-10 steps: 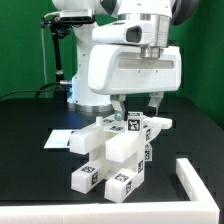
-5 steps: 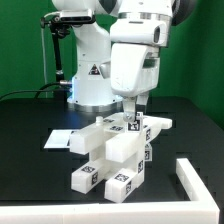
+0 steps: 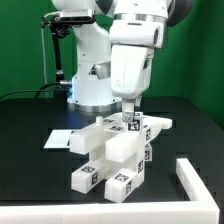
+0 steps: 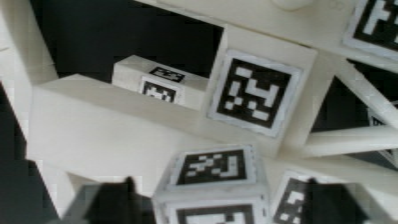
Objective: Assemble chair
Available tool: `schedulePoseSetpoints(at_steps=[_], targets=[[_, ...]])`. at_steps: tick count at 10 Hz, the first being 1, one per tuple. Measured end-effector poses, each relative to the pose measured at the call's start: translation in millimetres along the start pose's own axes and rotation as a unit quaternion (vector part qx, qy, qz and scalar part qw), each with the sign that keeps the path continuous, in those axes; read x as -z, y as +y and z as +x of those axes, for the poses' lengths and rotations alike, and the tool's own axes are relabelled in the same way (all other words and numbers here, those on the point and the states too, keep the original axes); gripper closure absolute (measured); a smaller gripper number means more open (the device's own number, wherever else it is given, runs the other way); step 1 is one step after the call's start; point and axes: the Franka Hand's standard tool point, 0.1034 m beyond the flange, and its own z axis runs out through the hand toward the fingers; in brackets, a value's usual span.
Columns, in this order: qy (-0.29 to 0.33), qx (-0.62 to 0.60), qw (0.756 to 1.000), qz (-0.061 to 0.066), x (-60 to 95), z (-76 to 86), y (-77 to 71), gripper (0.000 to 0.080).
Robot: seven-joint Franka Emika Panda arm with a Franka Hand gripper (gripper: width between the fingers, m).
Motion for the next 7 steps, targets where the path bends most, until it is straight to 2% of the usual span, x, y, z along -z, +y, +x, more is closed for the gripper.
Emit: schedulePoseSetpoints(at_steps=[1,2,4,5,7], targets=[[0.0,-0.01,1.0,0.0,0.0,-0.1,0.1,0.0518],[0.0,-0.01,1.0,0.0,0.0,-0.1,0.1,0.0518],[0.002,-0.118,0.993,0.003,-0.1,-1.4,0.6,0.0518],[0.002,-0.169,0.986,0.004,-0.2,-2.4,1.2,0.0518],[0.002,-0.292,0.956,0.007,0.0,-5.3,2.2,0.0518]])
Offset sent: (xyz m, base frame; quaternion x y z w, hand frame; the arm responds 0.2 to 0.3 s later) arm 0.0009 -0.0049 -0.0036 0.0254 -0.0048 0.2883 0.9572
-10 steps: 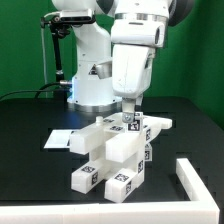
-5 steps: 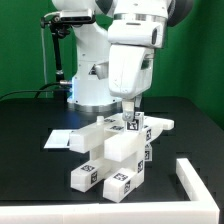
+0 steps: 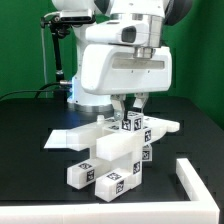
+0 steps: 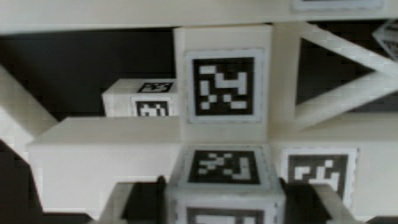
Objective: Assemble chair
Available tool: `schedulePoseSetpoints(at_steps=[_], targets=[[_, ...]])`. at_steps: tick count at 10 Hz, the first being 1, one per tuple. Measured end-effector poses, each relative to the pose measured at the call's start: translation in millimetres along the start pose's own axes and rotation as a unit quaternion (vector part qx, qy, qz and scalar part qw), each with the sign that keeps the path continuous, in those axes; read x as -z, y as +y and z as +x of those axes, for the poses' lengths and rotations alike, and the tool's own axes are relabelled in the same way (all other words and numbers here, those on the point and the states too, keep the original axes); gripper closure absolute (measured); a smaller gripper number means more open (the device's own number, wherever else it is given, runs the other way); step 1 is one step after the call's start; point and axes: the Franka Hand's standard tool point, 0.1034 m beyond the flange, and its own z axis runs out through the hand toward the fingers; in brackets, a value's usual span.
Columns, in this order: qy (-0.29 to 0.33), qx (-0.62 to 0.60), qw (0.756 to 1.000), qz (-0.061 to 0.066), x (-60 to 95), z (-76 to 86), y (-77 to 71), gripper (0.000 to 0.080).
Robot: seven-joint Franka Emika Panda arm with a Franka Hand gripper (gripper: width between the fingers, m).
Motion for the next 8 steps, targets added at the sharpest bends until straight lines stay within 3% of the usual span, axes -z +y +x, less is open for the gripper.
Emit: schedulePoseSetpoints(at_steps=[2,8], targets=[[-0.009,-0.093,0.996,0.011,-0.9,-6.1,5.5,0.0517],[-0.007,-0.296,0.955,0.021,-1.3,-5.4,5.4,0.0504]])
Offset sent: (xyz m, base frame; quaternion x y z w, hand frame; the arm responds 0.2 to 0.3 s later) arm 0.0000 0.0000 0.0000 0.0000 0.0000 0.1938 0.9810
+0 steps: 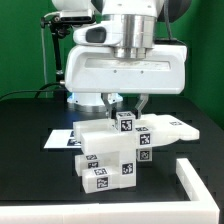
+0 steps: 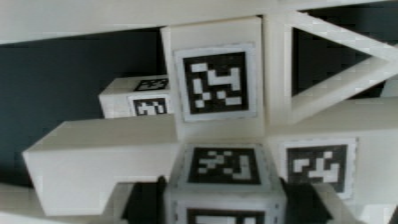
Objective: Assemble chair
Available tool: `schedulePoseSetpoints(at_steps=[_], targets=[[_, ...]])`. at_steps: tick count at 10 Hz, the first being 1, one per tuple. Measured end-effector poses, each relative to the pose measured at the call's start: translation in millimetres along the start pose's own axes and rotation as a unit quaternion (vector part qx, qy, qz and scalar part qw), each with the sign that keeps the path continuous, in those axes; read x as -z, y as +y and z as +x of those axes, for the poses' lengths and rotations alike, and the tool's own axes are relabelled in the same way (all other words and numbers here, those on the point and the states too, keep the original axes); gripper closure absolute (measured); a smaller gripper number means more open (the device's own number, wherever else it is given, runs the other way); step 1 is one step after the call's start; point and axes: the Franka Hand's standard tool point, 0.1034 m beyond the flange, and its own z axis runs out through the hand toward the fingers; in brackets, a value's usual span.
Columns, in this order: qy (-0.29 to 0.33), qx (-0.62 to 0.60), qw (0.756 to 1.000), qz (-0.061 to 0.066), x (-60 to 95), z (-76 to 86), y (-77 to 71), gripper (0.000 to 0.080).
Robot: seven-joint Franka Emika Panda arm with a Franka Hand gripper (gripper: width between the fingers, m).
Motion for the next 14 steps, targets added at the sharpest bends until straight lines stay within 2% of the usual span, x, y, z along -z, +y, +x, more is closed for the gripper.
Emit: schedulePoseSetpoints(at_steps=[1,3,4,5,7,9,12,14], targets=[[0.0,0.0,1.0,0.0,-0.1,-0.1,-0.3,0.0504],[0.0,0.021,1.0,0.003,6.9,0.3,0.6,0.0192],[0.0,0.02,1.0,0.007,15.5,-1.5,0.2,0.0163],[-0.001,0.018,1.0,0.011,24.1,-6.1,-1.3,0.0163],[-0.002,-0.002,1.0,0.027,53.4,-29.9,-13.3,0.0152],[-0.006,-0.001,1.0,0.023,45.5,-27.8,-10.1,0.0151],[-0.006,-0.01,1.0,0.023,43.6,-31.8,-11.1,0.0151],[-0.019,-0.022,0.999,0.026,35.3,-57.8,-14.1,0.0151]])
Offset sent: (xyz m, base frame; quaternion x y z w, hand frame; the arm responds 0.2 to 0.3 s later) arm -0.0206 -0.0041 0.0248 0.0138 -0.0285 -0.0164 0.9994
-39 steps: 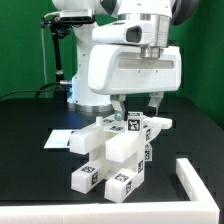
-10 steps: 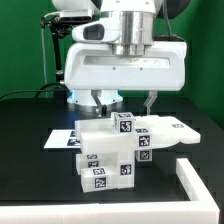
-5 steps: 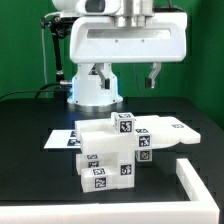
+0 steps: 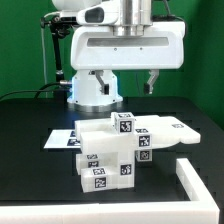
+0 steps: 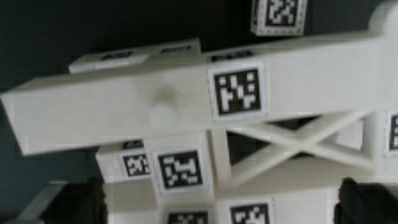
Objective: Assemble chair
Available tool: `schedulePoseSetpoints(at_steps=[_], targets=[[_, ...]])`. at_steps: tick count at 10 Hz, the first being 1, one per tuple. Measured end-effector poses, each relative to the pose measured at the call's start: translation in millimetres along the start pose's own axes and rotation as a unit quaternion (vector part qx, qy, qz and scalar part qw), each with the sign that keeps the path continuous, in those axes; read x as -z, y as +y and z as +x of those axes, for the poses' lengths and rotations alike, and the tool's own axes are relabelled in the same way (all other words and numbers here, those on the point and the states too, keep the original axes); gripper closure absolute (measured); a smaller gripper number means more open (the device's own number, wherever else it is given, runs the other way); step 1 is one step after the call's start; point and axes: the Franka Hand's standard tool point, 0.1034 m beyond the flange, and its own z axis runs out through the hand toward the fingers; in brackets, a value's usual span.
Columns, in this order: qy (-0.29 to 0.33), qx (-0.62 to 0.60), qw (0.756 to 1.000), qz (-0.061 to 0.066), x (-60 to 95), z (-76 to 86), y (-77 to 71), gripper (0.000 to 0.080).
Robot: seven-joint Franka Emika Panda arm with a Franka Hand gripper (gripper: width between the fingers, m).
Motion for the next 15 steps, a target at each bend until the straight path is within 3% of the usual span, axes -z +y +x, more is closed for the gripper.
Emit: schedulePoseSetpoints(at_steps=[2,6,9,11,15], targets=[[-0.005,-0.012,1.0,0.006,-4.2,-26.0,-1.2,0.0151],[-0.007,-0.011,1.0,0.005,-5.9,-26.5,-0.5,0.0151],[-0.015,-0.017,1.0,0.005,-14.0,-45.7,1.4,0.0151],[-0.015,-0.019,1.0,0.009,-10.9,-52.9,0.6,0.0151],[-0.015,-0.02,1.0,0.009,-10.9,-53.5,-0.1,0.0151]])
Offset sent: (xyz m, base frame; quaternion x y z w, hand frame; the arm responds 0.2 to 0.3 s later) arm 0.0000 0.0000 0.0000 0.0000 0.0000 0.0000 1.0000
